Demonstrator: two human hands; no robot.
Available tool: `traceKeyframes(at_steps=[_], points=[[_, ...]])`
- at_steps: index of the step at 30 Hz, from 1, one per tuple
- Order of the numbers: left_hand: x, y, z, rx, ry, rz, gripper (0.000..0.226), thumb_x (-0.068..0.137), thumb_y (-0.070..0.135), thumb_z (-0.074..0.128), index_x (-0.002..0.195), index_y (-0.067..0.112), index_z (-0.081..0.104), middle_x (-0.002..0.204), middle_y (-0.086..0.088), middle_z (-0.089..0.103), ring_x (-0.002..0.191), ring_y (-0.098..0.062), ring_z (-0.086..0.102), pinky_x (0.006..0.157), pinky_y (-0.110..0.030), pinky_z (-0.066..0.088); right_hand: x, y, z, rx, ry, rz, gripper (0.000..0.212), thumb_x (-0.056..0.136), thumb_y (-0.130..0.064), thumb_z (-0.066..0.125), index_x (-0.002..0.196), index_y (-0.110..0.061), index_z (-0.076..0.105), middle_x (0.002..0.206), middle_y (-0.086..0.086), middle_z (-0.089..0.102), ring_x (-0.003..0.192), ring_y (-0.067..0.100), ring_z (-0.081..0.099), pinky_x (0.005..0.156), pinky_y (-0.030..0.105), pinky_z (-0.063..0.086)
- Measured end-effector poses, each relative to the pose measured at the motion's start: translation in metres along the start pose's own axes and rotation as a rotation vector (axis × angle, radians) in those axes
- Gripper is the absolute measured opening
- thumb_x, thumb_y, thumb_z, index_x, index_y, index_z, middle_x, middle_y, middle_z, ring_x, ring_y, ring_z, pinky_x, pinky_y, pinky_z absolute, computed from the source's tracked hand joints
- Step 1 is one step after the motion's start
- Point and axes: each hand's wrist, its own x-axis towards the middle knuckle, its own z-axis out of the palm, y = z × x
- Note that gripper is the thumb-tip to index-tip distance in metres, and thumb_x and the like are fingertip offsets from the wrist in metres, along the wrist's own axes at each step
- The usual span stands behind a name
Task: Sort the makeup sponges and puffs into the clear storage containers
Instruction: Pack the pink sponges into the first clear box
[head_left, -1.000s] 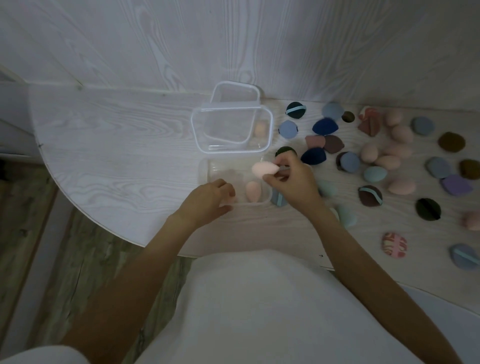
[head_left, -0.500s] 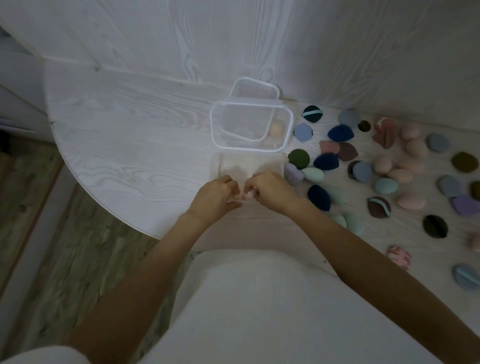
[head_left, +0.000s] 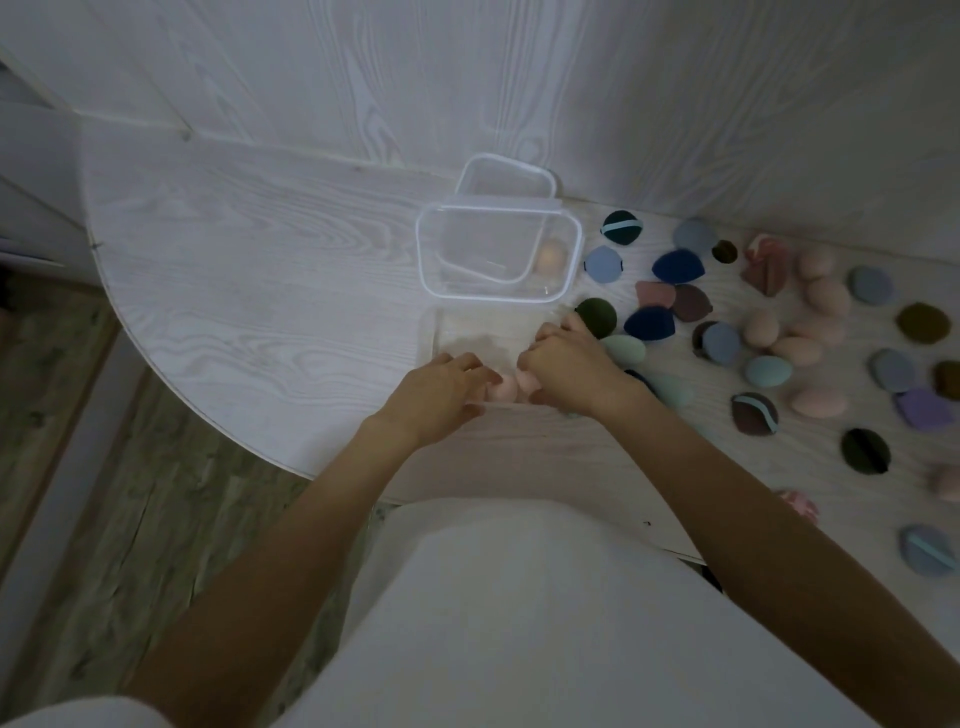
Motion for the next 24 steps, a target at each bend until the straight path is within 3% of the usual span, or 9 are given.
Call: traceKeyframes(at_steps=[2,4,7,10,14,17,20,22,24], points=[[-0.002,0.000,0.000,-0.001,0.010,0.001,0.042,0.090,0.029,0.058,0.131,0.029,0.049,0.132,0.005,0.047,0.113,-0.020,0.046,0.083,-0.034,0.046,0.005,-0.001,-0.004,-0.006,-0.038,0.052,0.028,0.074,-0.044,0.068,0.079,-0.025,0.048,0.086,0.001,0.048,0.097,0.028,0.044,0.085,0.044,0.044],[-0.003,0.000,0.001,0.010,0.017,-0.005,0.042,0.090,0.029,0.057,0.131,0.029,0.050,0.133,0.005,0.047,0.114,-0.020,0.046,0.080,-0.034,0.046,0.009,-0.001,-0.006,0.010,-0.039,0.064,0.027,0.076,-0.042,0.068,0.073,-0.026,0.046,0.085,0.003,0.047,0.096,0.029,0.042,0.081,0.047,0.046],[-0.003,0.001,0.004,0.023,0.039,-0.023,0.040,0.091,0.031,0.057,0.130,0.030,0.050,0.132,0.005,0.048,0.114,-0.020,0.047,0.076,-0.033,0.045,0.000,0.000,-0.003,0.079,0.008,0.061,0.024,0.082,-0.044,0.057,0.066,-0.026,0.058,0.086,0.004,0.053,0.097,0.026,0.040,0.086,0.044,0.040],[-0.002,0.001,0.006,0.058,0.055,-0.032,0.041,0.091,0.033,0.056,0.131,0.031,0.049,0.132,0.005,0.048,0.113,-0.020,0.048,0.074,-0.034,0.046,-0.012,-0.004,-0.005,-0.022,0.102,0.039,0.033,0.088,-0.046,0.049,0.081,-0.022,0.071,0.091,-0.002,0.060,0.100,0.022,0.039,0.085,0.037,0.025],[-0.004,0.004,0.012,0.099,0.099,-0.049,0.041,0.091,0.032,0.055,0.131,0.028,0.048,0.130,0.003,0.049,0.111,-0.021,0.049,0.067,-0.033,0.045,-0.020,-0.014,0.000,-0.093,0.215,0.109,0.020,0.084,-0.037,0.060,0.077,-0.024,0.072,0.078,-0.005,0.064,0.090,0.020,0.045,0.076,0.034,0.019],[-0.006,0.006,0.016,0.107,0.151,-0.059,0.041,0.090,0.029,0.056,0.131,0.027,0.049,0.127,0.001,0.051,0.109,-0.022,0.051,0.064,-0.034,0.045,-0.023,-0.013,0.000,0.110,0.222,0.177,0.017,0.084,-0.039,0.060,0.081,-0.029,0.073,0.076,-0.005,0.064,0.093,0.018,0.043,0.079,0.033,0.019],[-0.006,0.005,0.017,0.100,0.178,-0.041,0.042,0.090,0.028,0.057,0.131,0.027,0.049,0.127,0.001,0.052,0.107,-0.022,0.052,0.061,-0.031,0.042,-0.029,-0.003,-0.010,0.312,0.210,0.098,0.023,0.088,-0.041,0.056,0.088,-0.026,0.074,0.081,-0.002,0.066,0.095,0.017,0.042,0.082,0.034,0.028],[-0.007,0.002,0.016,0.084,0.210,-0.010,0.042,0.087,0.024,0.062,0.128,0.025,0.053,0.122,-0.001,0.056,0.101,-0.025,0.056,0.058,-0.031,0.043,-0.036,0.009,-0.017,0.479,0.368,0.078,0.020,0.089,-0.032,0.057,0.090,-0.020,0.074,0.078,0.001,0.068,0.089,0.017,0.046,0.076,0.032,0.036],[-0.010,-0.001,0.017,0.058,0.259,0.028,0.042,0.078,0.017,0.071,0.119,0.020,0.061,0.110,-0.005,0.063,0.087,-0.028,0.061,0.054,-0.032,0.048,-0.039,0.027,-0.024,0.632,0.555,0.177,0.018,0.090,-0.022,0.058,0.097,-0.013,0.071,0.079,0.002,0.067,0.079,0.017,0.052,0.069,0.031,0.044]])
